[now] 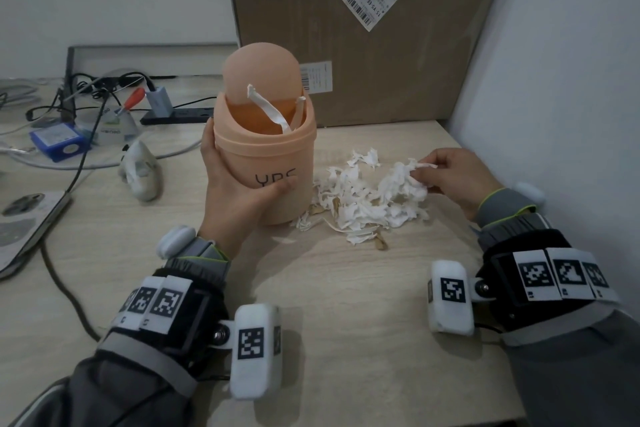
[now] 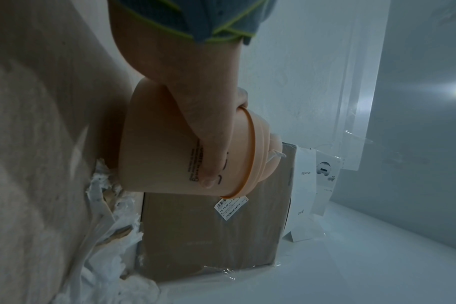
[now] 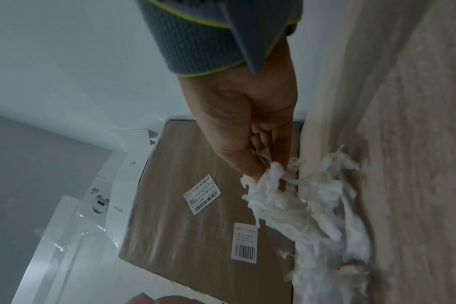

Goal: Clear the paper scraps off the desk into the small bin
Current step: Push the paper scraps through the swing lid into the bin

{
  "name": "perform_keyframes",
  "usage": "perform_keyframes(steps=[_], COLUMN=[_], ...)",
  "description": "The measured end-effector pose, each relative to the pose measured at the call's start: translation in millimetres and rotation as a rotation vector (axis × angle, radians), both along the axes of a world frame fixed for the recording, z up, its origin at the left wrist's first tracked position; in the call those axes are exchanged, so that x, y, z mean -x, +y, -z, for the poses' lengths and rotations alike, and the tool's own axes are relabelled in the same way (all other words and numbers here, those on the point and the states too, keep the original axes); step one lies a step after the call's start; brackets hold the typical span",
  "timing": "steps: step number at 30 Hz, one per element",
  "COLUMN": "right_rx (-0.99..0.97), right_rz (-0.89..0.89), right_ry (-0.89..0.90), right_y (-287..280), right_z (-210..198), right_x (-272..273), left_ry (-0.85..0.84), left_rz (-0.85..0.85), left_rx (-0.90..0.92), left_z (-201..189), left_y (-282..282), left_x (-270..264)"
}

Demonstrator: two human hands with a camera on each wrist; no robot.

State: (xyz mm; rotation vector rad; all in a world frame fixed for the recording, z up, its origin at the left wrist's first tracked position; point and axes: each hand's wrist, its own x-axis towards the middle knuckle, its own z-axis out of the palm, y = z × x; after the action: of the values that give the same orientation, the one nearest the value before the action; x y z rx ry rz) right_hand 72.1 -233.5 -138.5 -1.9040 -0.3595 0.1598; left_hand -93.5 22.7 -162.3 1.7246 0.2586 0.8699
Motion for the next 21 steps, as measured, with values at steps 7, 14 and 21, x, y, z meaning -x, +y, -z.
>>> perform_keyframes(steps=[7,14,21], right_rx=[-0.035,-0.174,-0.209], right_rz=[0.051,0.229,0.258], right_ry=[-0.075,-0.248,-0.181], right_y=[-2.6,-3.9,-4.1], right_z=[-1.8,-7.5,-3.4], right_x=[1.7,3.3,-0.6], left_ry=[0.007,0.001,0.012], left_rz=[0.004,0.012,0.005], left_rx=[-0.002,0.007,0.005], left_z=[-0.2,-1.4,-1.7], left_y=[-0.1,-1.3,-2.0], left_x=[0.5,0.3,-0.2])
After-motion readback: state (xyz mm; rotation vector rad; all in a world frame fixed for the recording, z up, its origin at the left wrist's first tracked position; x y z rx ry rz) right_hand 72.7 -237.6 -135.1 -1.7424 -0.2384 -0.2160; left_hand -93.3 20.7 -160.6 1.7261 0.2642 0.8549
